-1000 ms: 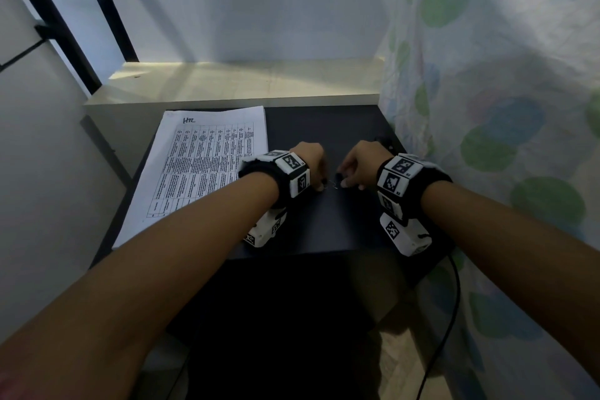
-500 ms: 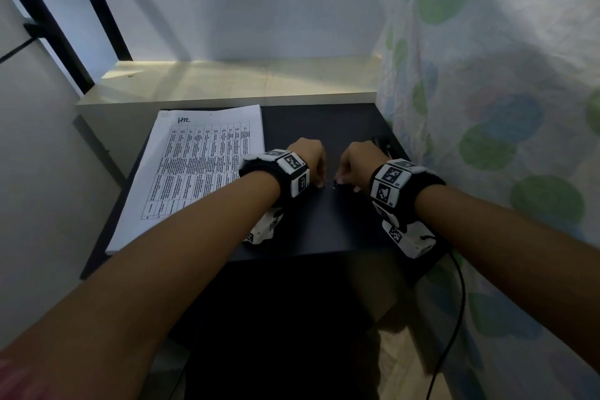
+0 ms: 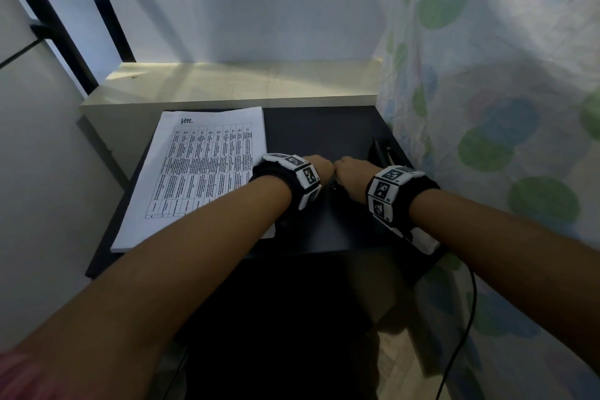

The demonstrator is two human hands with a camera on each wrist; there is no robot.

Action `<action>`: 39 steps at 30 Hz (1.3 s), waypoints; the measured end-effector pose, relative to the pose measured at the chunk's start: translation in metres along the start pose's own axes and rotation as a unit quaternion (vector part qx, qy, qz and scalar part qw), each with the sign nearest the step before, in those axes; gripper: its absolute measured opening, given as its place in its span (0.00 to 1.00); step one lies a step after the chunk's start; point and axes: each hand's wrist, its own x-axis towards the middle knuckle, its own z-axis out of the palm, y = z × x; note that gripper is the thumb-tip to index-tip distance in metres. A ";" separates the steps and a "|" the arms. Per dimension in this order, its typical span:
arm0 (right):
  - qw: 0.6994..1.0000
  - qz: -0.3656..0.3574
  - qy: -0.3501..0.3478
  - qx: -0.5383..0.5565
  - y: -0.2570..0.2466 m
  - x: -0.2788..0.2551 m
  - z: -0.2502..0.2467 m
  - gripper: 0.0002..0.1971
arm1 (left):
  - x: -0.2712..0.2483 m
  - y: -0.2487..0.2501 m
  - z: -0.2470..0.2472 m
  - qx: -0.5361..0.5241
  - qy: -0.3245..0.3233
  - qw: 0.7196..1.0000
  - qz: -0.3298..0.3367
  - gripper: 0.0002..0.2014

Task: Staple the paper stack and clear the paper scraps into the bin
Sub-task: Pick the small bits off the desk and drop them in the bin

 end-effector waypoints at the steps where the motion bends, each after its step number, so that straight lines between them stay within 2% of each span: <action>1: 1.000 0.006 -0.002 0.004 0.000 -0.001 -0.001 0.20 | -0.001 -0.002 -0.001 0.006 -0.006 1.000 0.000 0.17; 3: 1.000 0.018 -0.008 0.023 -0.001 -0.001 -0.006 0.14 | 0.001 -0.003 -0.001 0.010 -0.019 1.000 -0.021 0.18; 5: 0.998 0.029 -0.017 0.049 0.002 -0.001 -0.010 0.04 | 0.002 -0.008 -0.004 -0.021 -0.019 0.999 -0.023 0.18; 7: 0.994 0.031 0.002 0.108 0.009 -0.001 -0.011 0.05 | 0.003 -0.018 -0.010 -0.046 0.000 0.999 -0.017 0.16; 9: 0.981 0.034 0.048 0.186 0.016 -0.004 -0.012 0.07 | 0.001 -0.030 -0.016 -0.078 0.023 0.997 -0.014 0.15; 11: 0.970 0.036 0.092 0.220 0.020 -0.007 -0.014 0.08 | -0.005 -0.041 -0.024 -0.106 0.048 0.993 -0.009 0.14; 13: 0.976 0.049 0.089 0.195 0.020 -0.007 -0.016 0.16 | -0.015 -0.055 -0.032 -0.124 0.075 0.989 -0.005 0.14; 15: 0.986 0.062 0.054 0.143 0.016 -0.006 -0.015 0.28 | -0.024 -0.071 -0.037 -0.144 0.092 0.985 -0.019 0.13; 16: 0.990 0.062 0.040 0.120 0.013 -0.006 -0.013 0.31 | -0.028 -0.080 -0.039 -0.157 0.098 0.982 -0.030 0.13; 18: 0.993 0.062 0.034 0.097 0.007 -0.008 -0.008 0.29 | -0.035 -0.094 -0.040 -0.172 0.102 0.978 -0.053 0.13; 20: 0.993 0.058 0.047 0.093 0.001 -0.012 -0.003 0.23 | -0.040 -0.103 -0.038 -0.176 0.098 0.977 -0.069 0.14; 23: 0.995 0.055 0.048 0.066 -0.010 -0.018 0.002 0.17 | -0.043 -0.100 -0.033 -0.178 0.087 0.978 -0.066 0.14; 29: 0.995 0.050 0.034 0.080 -0.022 -0.016 -0.011 0.17 | -0.046 -0.076 -0.023 -0.180 0.060 0.981 -0.029 0.12; 34: 0.996 -0.045 0.044 0.070 -0.017 -0.016 -0.017 0.23 | -0.046 -0.065 -0.021 -0.168 0.047 0.985 -0.016 0.13; 39: 0.992 -0.118 0.048 0.013 -0.004 -0.020 -0.008 0.20 | -0.043 -0.065 -0.019 -0.179 0.042 0.983 -0.022 0.13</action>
